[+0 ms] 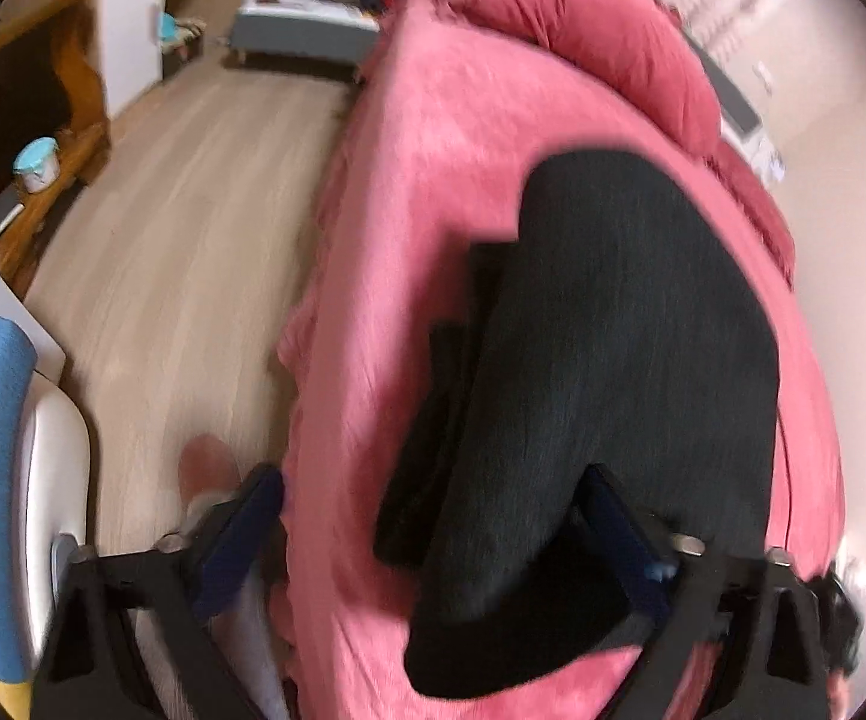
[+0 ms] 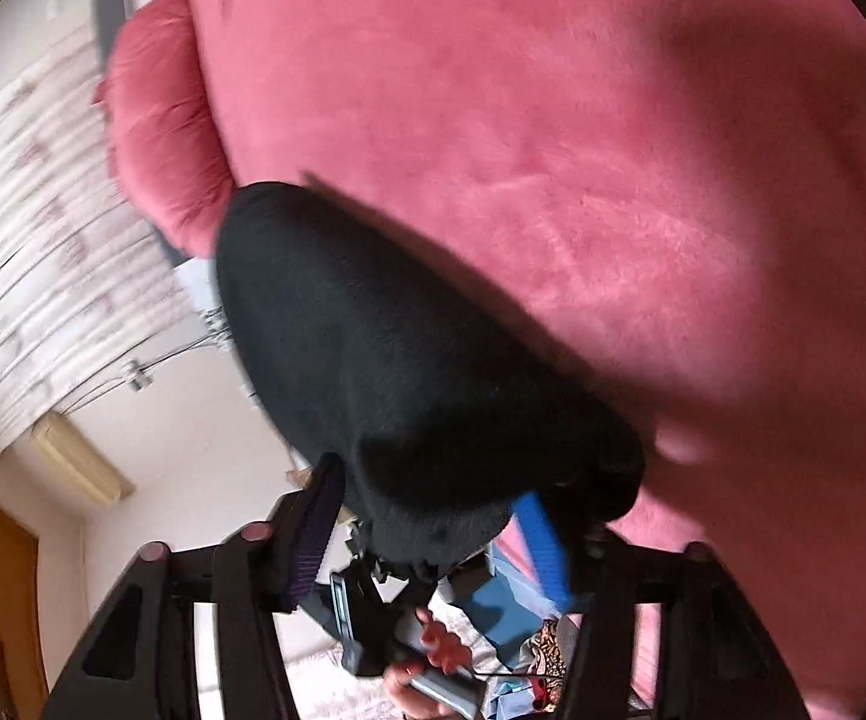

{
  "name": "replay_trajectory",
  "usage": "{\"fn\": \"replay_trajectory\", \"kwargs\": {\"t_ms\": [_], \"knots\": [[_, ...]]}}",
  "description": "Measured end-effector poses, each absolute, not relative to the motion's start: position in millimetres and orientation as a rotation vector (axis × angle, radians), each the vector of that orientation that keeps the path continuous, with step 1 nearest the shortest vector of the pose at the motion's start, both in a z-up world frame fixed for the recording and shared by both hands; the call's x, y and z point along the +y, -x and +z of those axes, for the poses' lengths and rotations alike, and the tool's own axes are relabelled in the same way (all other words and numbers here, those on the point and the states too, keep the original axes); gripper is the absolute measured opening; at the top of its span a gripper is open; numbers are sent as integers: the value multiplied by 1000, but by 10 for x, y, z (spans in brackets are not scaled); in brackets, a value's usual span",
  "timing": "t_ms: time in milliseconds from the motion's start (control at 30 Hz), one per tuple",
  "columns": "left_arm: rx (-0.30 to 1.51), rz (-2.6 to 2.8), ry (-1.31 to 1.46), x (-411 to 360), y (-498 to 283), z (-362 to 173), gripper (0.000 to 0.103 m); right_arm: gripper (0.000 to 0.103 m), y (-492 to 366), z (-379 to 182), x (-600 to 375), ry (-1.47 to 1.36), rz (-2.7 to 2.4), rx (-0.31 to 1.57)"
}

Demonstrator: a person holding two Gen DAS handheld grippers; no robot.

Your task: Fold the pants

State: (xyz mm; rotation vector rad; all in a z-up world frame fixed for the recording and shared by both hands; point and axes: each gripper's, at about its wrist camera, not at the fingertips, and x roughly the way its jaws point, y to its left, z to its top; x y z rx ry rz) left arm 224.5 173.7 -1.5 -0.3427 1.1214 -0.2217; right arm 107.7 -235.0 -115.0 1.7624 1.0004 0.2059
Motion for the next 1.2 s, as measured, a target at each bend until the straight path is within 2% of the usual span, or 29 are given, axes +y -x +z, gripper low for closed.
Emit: {"fn": "replay_trajectory", "kwargs": {"t_ms": [33,67,167,267,300,367,433,500,633,700,800,967,1067,1200], "knots": [[1108,-290,345,1688,-2226,-16,39,27,-1135,-1095,-2367,-1681,192,1035],[1094,-286,295,1629,-2189,36,38,21,-1187,-1003,-2377,-1608,197,1043],[1030,-336,224,1546,-2088,221,26,11,-1234,-613,-2441,-1380,225,997],[1015,-411,230,1586,-2007,221,20,8,-1205,-333,-2504,-1168,221,944],[1019,-421,208,1579,-1986,152,20,8,-1216,-335,-2513,-1116,219,961],[1036,-417,148,1569,-1971,-52,29,8,-1254,-514,-2446,-1027,202,1056],[1030,-395,159,1636,-1948,-167,54,8,-1249,-668,-2462,-954,182,1071],[989,-356,210,1762,-1898,-113,60,11,-1264,-617,-2471,-941,193,1061],[882,-309,259,1857,-1741,215,56,15,-1136,-329,-2457,-801,215,1040],[757,-330,258,1753,-1643,459,56,19,-1045,-57,-2460,-698,173,948],[682,-379,140,1368,-1639,598,58,19,-1054,231,-2397,-657,176,824],[763,-436,-156,789,-1589,184,53,19,-1382,212,-1867,-527,285,833],[741,-425,-293,812,-1281,-122,54,18,-1412,27,-1641,-386,288,912],[748,-450,-281,1008,-1083,-166,54,17,-1141,-213,-1616,-326,329,909]]}}
